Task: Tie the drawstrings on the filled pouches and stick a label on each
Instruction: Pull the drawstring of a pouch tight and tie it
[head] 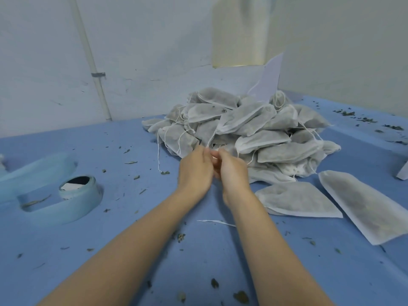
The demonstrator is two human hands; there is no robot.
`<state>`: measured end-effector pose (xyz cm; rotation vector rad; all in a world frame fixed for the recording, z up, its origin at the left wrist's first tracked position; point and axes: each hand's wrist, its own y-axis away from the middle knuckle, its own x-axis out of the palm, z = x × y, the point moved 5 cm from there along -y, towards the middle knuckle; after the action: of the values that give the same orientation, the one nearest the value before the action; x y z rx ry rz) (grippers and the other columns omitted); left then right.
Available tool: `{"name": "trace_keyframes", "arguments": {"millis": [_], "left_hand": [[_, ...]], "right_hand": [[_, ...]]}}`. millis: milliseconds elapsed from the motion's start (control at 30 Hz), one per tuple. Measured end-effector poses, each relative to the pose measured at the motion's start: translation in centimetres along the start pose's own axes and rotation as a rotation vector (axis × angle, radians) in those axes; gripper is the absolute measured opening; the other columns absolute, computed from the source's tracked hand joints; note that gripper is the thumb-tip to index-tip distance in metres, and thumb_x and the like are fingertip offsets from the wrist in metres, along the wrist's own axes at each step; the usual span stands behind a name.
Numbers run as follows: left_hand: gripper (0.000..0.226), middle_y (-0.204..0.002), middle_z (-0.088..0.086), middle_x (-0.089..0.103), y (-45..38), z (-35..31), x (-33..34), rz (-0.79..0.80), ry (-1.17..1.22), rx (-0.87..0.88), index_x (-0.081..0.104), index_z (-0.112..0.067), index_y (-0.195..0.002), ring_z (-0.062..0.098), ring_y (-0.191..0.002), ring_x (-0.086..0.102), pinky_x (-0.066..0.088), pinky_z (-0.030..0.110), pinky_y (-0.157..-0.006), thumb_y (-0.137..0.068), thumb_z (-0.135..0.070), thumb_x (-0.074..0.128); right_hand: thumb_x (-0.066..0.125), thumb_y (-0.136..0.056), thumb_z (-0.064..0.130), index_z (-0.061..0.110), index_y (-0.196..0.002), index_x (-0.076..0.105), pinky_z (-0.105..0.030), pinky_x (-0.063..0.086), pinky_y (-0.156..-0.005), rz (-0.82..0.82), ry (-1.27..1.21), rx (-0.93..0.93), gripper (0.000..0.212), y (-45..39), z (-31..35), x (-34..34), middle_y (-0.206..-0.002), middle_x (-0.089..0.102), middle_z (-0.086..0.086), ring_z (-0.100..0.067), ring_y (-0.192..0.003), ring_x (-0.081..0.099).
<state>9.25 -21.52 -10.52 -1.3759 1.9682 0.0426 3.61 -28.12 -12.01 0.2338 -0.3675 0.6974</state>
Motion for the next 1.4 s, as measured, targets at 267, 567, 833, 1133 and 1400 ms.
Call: {"name": "trace_keyframes", "arguments": {"millis": [267,567,833,1133,1400], "left_hand": [[0.022,-0.095,0.013,0.064,4.6,-0.8,-2.7,0.138,-0.286,0.271,0.050,-0.015,-0.088,0.035,-0.090,0.056,0.039,0.040,-0.070,-0.100,-0.025,0.034],[0.022,-0.112,-0.010,0.039,5.4,-0.5,-5.4,0.043,-0.200,0.309,0.054,-0.025,-0.107,0.013,-0.071,0.053,0.042,0.031,-0.065,-0.089,-0.038,0.050],[0.071,-0.135,0.009,0.046,3.7,-2.8,-7.6,-0.015,-0.310,0.661,0.044,-0.006,-0.134,0.026,-0.126,0.038,0.017,0.029,-0.108,-0.066,-0.002,0.064],[0.037,-0.089,-0.003,0.059,4.5,-1.4,-7.5,0.013,-0.444,0.534,0.047,-0.022,-0.119,0.028,-0.085,0.056,0.027,0.028,-0.059,-0.083,-0.020,0.049],[0.020,-0.077,-0.003,0.063,4.2,1.1,-8.6,-0.007,-0.359,0.465,0.055,-0.020,-0.098,0.027,-0.079,0.059,0.045,0.036,-0.065,-0.097,-0.033,0.040]], "right_hand": [[0.048,-0.098,0.009,0.001,-0.083,0.056,-0.019,0.053,-0.050,0.167,-0.220,0.101,0.019,1.1,0.7,1.1,-0.072,0.062,-0.010,-0.009,-0.051,0.062],[0.055,-0.085,0.009,0.011,-0.063,0.059,-0.015,0.022,-0.031,0.129,0.332,-0.081,0.023,2.4,2.0,1.3,-0.036,0.038,0.011,-0.004,-0.029,0.029],[0.053,-0.084,0.018,0.017,-0.051,0.051,-0.019,0.017,-0.037,0.461,0.421,-0.051,0.033,3.7,3.1,1.5,-0.046,0.024,0.007,-0.011,-0.044,0.015],[0.059,-0.085,0.032,0.019,-0.053,0.068,-0.016,0.024,-0.043,0.398,0.664,-0.135,0.035,3.5,2.6,0.5,-0.046,0.043,0.013,-0.007,-0.044,0.028],[0.054,-0.084,0.036,0.018,-0.048,0.057,-0.021,0.024,-0.045,0.257,0.737,-0.178,0.040,3.2,2.1,0.8,-0.043,0.037,0.011,-0.007,-0.038,0.027]]}}
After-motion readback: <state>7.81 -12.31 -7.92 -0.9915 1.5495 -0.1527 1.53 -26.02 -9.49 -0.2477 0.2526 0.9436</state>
